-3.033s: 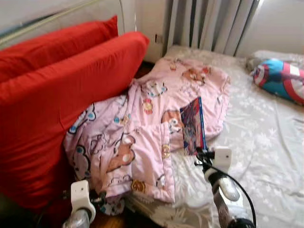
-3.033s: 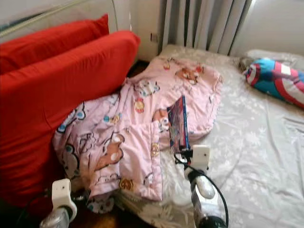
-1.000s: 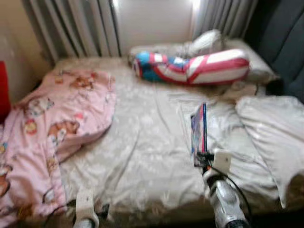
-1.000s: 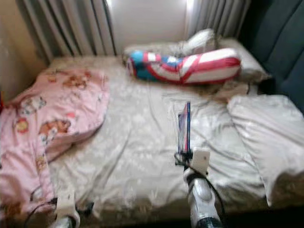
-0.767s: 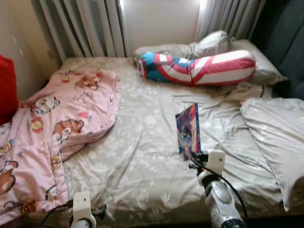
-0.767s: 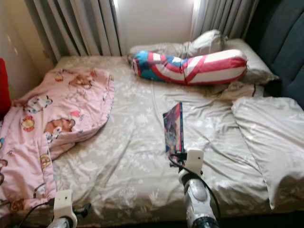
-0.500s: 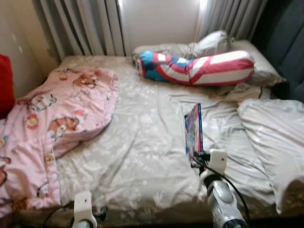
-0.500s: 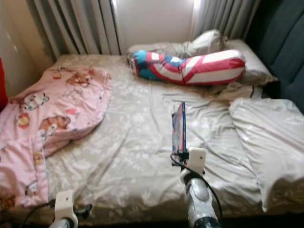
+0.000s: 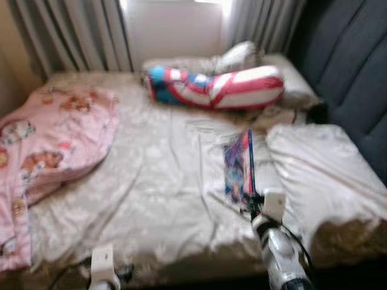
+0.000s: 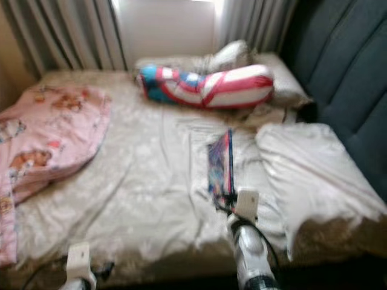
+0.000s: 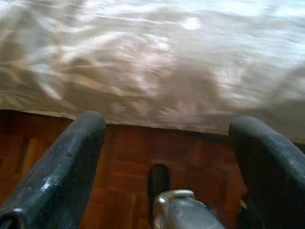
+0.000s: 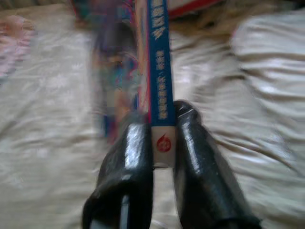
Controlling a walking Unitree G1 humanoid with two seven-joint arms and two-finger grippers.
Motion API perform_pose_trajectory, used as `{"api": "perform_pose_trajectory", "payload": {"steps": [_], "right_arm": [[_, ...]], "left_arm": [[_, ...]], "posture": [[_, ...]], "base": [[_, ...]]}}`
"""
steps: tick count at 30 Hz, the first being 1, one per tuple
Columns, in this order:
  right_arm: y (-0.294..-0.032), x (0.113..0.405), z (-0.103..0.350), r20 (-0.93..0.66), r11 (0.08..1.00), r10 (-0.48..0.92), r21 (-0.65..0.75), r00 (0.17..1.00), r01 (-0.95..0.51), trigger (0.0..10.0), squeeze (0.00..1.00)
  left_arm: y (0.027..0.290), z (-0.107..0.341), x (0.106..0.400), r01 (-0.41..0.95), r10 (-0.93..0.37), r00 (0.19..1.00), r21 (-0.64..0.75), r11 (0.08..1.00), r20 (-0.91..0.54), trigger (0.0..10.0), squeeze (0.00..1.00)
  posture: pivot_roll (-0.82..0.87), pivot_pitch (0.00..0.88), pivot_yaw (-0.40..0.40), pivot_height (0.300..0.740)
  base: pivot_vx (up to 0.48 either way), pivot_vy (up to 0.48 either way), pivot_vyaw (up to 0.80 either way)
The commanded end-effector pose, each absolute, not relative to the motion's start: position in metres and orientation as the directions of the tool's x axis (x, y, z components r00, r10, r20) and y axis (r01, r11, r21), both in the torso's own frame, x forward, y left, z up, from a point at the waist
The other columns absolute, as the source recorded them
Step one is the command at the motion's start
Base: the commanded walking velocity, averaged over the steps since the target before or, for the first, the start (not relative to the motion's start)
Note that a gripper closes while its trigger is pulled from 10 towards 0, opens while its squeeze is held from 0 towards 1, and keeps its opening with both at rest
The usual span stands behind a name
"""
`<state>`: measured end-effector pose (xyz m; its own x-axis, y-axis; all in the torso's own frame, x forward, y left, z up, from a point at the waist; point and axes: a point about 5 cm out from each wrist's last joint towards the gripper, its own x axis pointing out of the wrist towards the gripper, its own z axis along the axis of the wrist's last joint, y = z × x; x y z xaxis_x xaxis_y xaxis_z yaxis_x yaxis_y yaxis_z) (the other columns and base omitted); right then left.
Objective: Clean up the room
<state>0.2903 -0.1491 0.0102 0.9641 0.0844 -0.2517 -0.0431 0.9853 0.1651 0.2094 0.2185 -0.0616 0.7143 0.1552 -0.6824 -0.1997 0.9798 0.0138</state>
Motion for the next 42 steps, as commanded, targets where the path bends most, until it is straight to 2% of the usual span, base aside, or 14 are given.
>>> {"api": "perform_pose_trajectory", "payload": {"steps": [1, 18, 29, 34, 37, 42], "right_arm": [[-0.1516, 0.2979, 0.0208, -0.200, 0.986, 0.069, 0.160, 0.977, -0.036, 10.0, 0.00], [-0.1546, 0.2979, 0.0196, -0.212, 0.988, 0.047, 0.156, 0.976, -0.014, 10.0, 0.00], [-0.1591, 0.2969, 0.0165, -0.240, 0.989, 0.008, 0.147, 0.971, 0.028, 10.0, 0.00], [-0.1584, 0.2969, 0.0162, -0.242, 0.988, 0.011, 0.150, 0.970, 0.027, 10.0, 0.00], [-0.1579, 0.2968, 0.0170, -0.231, 0.988, 0.009, 0.151, 0.973, 0.026, 10.0, 0.00], [-0.1586, 0.2958, 0.0145, -0.251, 0.990, 0.006, 0.135, 0.968, 0.029, 10.0, 0.00]], "left_arm": [[0.2167, -0.0646, 0.2053, -0.197, 0.148, 0.703, 0.009, 0.980, -0.695, 10.0, 0.00], [0.2167, -0.0673, 0.2008, -0.188, 0.136, 0.692, 0.005, 0.982, -0.709, 10.0, 0.00], [0.2130, -0.0657, 0.2050, -0.170, 0.120, 0.703, -0.002, 0.986, -0.701, 10.0, 0.00], [0.2121, -0.0656, 0.2052, -0.168, 0.120, 0.704, -0.001, 0.986, -0.700, 10.0, 0.00], [0.2122, -0.0655, 0.2053, -0.166, 0.123, 0.705, 0.005, 0.986, -0.698, 10.0, 0.00], [0.2111, -0.0658, 0.2051, -0.163, 0.121, 0.705, 0.006, 0.987, -0.698, 10.0, 0.00]], "posture": [[-0.03, 0.024, -0.039, 0.730], [-0.03, 0.046, -0.042, 0.730], [-0.03, 0.049, -0.040, 0.730], [-0.02, 0.051, -0.041, 0.730], [-0.02, 0.051, -0.041, 0.730], [-0.02, 0.051, -0.041, 0.730]], "base": [[0.000, 0.000, 0.00], [0.000, 0.000, 0.00], [0.315, 0.000, 0.00], [0.346, 0.000, -0.77], [0.316, 0.000, 0.00], [0.000, 0.000, 0.00]]}}
